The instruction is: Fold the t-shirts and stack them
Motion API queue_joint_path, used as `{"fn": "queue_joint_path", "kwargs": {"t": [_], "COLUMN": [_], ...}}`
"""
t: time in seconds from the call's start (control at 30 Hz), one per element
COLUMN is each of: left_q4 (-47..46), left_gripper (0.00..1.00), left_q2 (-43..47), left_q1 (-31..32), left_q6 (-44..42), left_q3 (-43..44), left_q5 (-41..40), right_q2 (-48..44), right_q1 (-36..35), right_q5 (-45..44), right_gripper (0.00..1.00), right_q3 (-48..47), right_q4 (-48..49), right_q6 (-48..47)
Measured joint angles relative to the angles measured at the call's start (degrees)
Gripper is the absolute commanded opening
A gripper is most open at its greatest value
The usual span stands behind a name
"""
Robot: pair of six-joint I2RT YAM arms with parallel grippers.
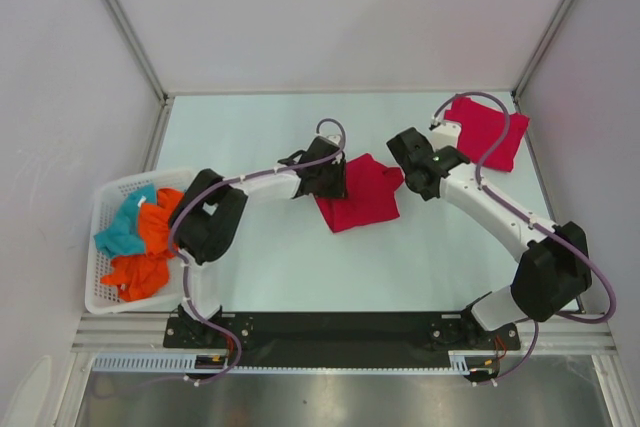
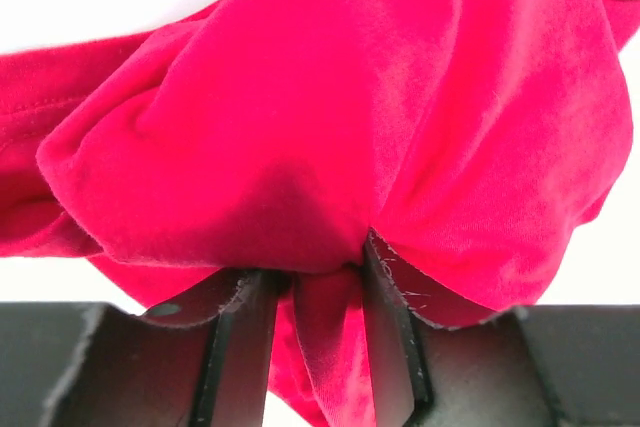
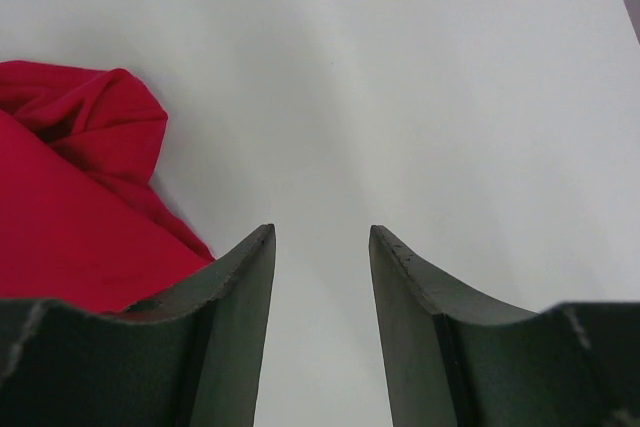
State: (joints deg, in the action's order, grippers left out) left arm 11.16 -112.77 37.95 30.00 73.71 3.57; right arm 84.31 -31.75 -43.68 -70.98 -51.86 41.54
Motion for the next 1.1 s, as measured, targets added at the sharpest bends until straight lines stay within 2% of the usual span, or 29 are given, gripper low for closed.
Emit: {"fn": "queue_joint_path", "kwargs": {"t": [0.2,0.5,0.57,0.6,0.7,0.8,1.1], "left_q4": [2.25,5.42,5.92,6.05,6.14,6.58,6.69], "left_gripper": [0.45,0.45,0.54,0.69,0.87,0.92,0.94], "left_q2": [4.87,7.17,7.56,7.61,8.48,11.19,13.79], "left_q1": [-0.09,-0.13,-0.13,-0.13,-0.13,0.04,0.59], "left_q6": [-0.02,-0.07,-0.07,-0.09,0.09,1.11,2.12], "left_q3": [-3.13,-3.34,-3.67,-3.67,-4.52,-7.34,-10.40], "left_q5": [-1.75,-2.58,-2.91,-2.93,-4.00,-5.92,-7.50], "right_q2": [0.44,1.97,1.97,1.97,1.97,1.99,1.97], "right_q1": [-0.61,-1.70,-1.68,-1.68,-1.62,-1.51,-1.40], "right_q5": [0.26,1.18,1.18,1.20,1.38,1.70,2.38], "right_gripper": [0.48,0.48,0.48,0.48,0.48,0.48,0.48], "right_q3": [1.14,2.75,3.13,3.34,4.15,4.59,4.66], "right_q4": [1.42,3.96,4.28,4.37,4.83,5.09,6.38], "right_q6": [0.07,0.46,0.44,0.44,0.44,0.44,0.42]}}
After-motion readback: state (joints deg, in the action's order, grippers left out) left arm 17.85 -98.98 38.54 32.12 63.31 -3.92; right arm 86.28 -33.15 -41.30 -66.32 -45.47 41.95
